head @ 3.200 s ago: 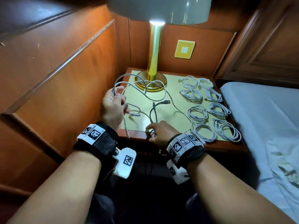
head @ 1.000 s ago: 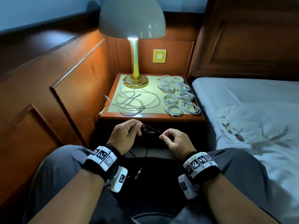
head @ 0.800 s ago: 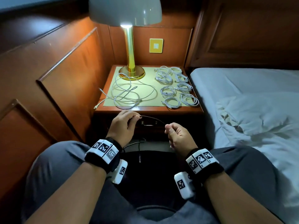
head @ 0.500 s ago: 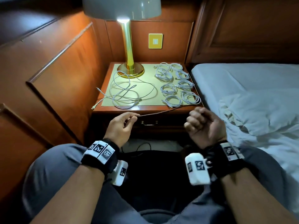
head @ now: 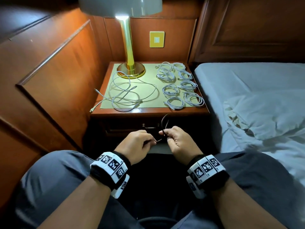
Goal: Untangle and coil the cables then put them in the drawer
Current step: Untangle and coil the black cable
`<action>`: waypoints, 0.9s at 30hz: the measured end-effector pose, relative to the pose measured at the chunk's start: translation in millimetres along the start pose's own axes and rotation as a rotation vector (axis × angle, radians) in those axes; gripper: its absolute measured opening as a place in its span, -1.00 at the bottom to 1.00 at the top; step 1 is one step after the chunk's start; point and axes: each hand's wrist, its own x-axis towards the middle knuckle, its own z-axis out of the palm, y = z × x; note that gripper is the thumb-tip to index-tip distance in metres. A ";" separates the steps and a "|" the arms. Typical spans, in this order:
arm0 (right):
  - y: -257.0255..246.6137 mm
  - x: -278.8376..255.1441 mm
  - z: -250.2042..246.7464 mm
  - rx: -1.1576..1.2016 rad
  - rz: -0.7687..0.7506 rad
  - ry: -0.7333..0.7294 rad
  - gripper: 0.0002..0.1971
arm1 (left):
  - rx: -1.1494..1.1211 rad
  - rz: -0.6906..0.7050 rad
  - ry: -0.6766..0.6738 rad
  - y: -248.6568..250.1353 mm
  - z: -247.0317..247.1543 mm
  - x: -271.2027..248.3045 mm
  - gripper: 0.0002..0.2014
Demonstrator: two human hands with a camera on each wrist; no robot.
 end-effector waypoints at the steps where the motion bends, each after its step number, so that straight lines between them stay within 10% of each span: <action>1: -1.0 -1.3 2.1 0.011 -0.008 -0.032 -0.60 | -0.020 0.026 -0.006 1.3 -0.9 -0.3 -0.95; 9: -8.8 -4.2 6.2 0.138 -0.042 -0.149 -0.78 | -0.188 0.034 0.126 7.1 -12.7 3.2 -0.85; 16: -21.8 -5.2 3.1 0.811 0.280 -0.111 -0.76 | -0.284 -0.133 0.021 9.7 -14.4 5.1 -0.79; 27: -23.6 -12.7 -12.8 1.205 0.455 -0.262 -0.64 | -0.415 -0.289 0.251 15.5 -16.2 7.1 -0.85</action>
